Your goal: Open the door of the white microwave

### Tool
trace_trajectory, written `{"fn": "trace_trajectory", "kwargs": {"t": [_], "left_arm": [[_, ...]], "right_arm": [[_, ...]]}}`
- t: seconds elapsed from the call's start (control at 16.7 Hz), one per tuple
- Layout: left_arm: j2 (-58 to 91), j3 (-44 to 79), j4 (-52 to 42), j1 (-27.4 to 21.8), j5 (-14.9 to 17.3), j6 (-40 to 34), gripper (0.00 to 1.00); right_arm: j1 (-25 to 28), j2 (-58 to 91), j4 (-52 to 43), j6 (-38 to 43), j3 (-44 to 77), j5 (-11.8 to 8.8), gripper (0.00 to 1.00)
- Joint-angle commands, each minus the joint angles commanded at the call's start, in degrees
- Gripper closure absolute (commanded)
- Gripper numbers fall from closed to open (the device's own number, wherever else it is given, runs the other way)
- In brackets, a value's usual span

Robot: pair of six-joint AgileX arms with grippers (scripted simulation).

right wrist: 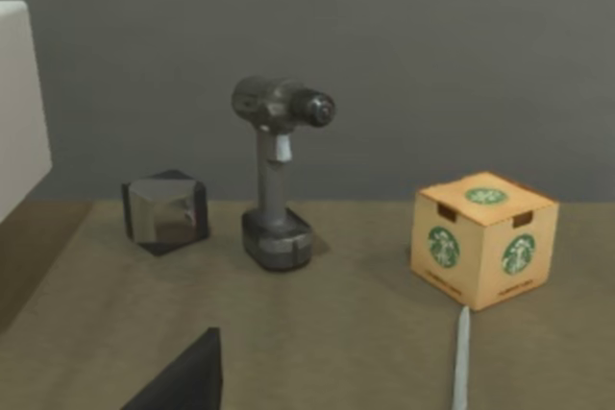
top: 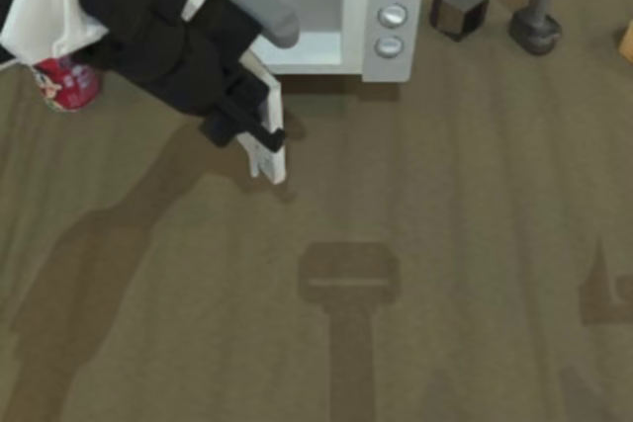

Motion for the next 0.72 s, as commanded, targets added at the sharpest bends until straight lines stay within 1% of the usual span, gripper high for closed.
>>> {"fn": "trace_trajectory", "kwargs": {"t": [0.36, 0.72], "left_arm": [[-1.29, -1.22, -1.8, 3.2, 3.76, 7.75, 1.0], [-1.36, -1.37, -1.99, 3.47, 4.08, 8.4, 1.0]], "right_arm": [[0.0, 0.0, 0.0, 0.0, 0.0, 0.0, 0.0], [0.0, 0.0, 0.0, 0.0, 0.0, 0.0, 0.0]]}}
